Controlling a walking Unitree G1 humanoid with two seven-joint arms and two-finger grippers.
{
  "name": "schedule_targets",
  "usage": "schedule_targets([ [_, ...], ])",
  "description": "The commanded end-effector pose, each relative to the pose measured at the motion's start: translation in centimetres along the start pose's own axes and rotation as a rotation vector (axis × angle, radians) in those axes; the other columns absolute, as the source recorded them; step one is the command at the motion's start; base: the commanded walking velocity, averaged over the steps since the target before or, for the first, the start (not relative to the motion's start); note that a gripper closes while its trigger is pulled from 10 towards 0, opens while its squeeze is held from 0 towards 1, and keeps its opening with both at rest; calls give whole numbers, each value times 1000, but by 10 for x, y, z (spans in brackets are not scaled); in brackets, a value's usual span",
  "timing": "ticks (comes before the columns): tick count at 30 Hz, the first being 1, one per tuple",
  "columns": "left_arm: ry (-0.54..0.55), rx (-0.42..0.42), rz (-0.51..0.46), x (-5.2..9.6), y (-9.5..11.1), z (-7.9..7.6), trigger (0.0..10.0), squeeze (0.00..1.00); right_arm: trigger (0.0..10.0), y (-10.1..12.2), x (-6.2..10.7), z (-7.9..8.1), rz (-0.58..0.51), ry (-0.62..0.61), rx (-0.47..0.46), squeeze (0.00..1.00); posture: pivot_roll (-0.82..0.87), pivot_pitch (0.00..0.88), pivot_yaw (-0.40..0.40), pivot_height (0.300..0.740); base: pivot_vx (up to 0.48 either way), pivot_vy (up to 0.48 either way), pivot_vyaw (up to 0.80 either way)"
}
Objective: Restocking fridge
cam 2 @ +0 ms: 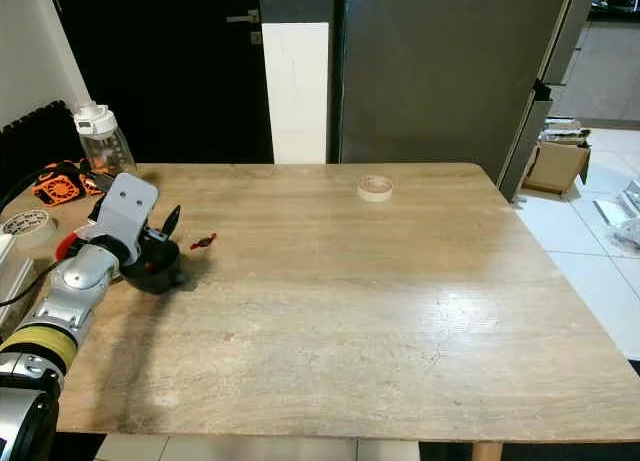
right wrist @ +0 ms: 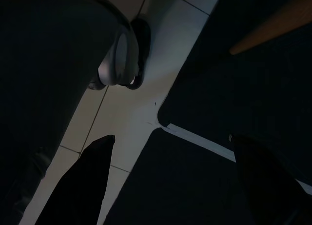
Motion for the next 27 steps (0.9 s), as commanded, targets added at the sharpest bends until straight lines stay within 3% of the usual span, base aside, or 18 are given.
schedule_targets([
  [1, -9, 30, 9, 0, 4, 10, 10000, 0, 10000, -1, 0, 2, 7, 7, 0, 0, -77, 41, 47, 740, 0, 0, 0],
  [2, -162, 26, 65, 1, -1, -6, 10000, 0, 10000, 0, 0, 2, 5, 7, 1, 0, -76, 39, 45, 740, 0, 0, 0],
  [3, -231, -4, 90, 3, -4, -13, 10000, 0, 10000, 0, 0, 1, 4, 6, 2, 0, -76, 38, 44, 740, 0, 0, 0],
  [5, -272, -27, 104, 4, -6, -18, 10000, 0, 10000, 0, 0, 1, 3, 6, 3, 0, -76, 38, 44, 740, 0, 0, 0],
  [6, -338, -78, 118, 8, -8, -23, 10000, 0, 10000, 1, 0, 1, 3, 7, 4, 0, -75, 38, 43, 740, 0, 0, 0],
  [8, -352, -89, 121, 9, -9, -24, 10000, 0, 10000, 1, 0, 1, 2, 7, 5, 0, -75, 38, 43, 740, 0, 0, 0],
  [13, -507, -226, 209, 23, -19, -24, 10000, 0, 10000, 1, 0, 1, 2, 6, 8, 0, -75, 38, 43, 740, 0, 0, 0],
  [15, -507, -226, 209, 23, -19, -24, 10000, 0, 10000, 1, 0, 1, 2, 6, 8, 0, -75, 38, 43, 740, 0, 0, 0],
  [17, -529, -285, 279, 28, -27, -19, 10000, 0, 10000, 1, 0, 1, 4, 4, 11, 0, -75, 38, 43, 740, 0, 0, 0],
  [22, -522, -273, 358, 31, -36, -21, 10000, 0, 10000, 1, 0, 1, 6, 3, 12, 0, -71, 31, 44, 740, 0, 0, 0],
  [25, -525, -218, 346, 28, -36, -33, 10000, 0, 10000, 1, 0, 1, 5, 5, 11, 0, -71, 31, 44, 740, 0, 0, 0],
  [27, -499, -129, 332, 22, -32, -44, 10000, 0, 10000, 1, 0, 2, 4, 6, 11, 0, -73, 32, 45, 740, 0, 0, 0],
])
Point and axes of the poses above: a point about 5 cm out from each wrist's last joint towards the gripper, its own x axis pointing back from the gripper into the wrist, its own y axis along the axis of the wrist's last joint, z = x × y, the point moved 4 cm from there along -x, pointing out of the wrist towards the gripper, and after that the axes turned 1 degree about x, right-handed, at the moved point
